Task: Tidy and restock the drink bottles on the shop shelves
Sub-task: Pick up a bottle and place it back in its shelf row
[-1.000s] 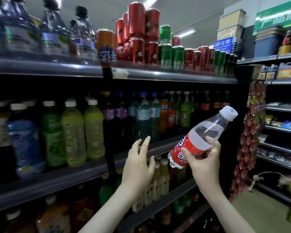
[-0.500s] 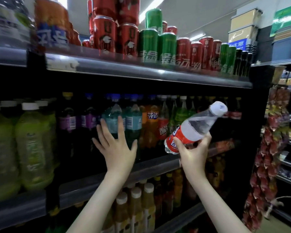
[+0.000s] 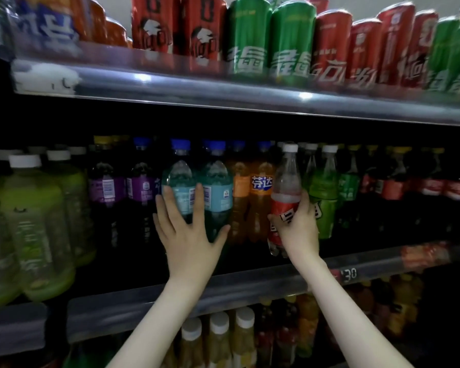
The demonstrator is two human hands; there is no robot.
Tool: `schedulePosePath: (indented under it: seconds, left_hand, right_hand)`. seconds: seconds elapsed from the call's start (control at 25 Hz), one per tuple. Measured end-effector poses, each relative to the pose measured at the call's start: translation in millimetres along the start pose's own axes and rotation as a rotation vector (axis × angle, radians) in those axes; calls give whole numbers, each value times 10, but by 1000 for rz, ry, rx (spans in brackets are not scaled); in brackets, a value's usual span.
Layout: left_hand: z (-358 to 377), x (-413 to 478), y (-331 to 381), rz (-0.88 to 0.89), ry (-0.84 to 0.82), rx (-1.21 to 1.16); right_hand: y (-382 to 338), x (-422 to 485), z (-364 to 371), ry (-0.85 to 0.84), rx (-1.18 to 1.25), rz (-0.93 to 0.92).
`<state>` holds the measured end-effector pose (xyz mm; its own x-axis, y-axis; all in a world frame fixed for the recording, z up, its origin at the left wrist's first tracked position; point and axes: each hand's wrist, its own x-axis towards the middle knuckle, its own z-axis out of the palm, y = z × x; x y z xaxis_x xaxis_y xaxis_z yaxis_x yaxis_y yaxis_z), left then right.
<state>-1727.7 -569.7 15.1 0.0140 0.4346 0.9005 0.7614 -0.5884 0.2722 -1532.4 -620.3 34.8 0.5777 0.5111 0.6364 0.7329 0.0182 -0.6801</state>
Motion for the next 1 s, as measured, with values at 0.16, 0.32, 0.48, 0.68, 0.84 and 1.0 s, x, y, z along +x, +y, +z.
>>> schedulePosePath:
  seconds: [0.16,0.32,0.48,0.68,0.84,1.0]
  left_hand:
    - [-6,-17,45,-27,0,58]
    - [-43,-36,112,-71,-28,78]
    - [-135,-55,212,-130,-140,99]
    - [-577,-276,197,-156,-218,118]
    - [-1112,-535,-134,-210,-178,232]
    - [-1745,-710,-714,-248,-173,320]
  right_hand:
    - [92,30,-49,-67,-107,-52]
    - [107,-6,-124,-117,-78,-73]
    - [45,-99,-220,-109,-63,-76]
    - [-361,-640,-207,-106,83,-248]
    - [-857,-1323,67,-327,193,-425]
    - [-1440,-1888,395,-483,289,-516]
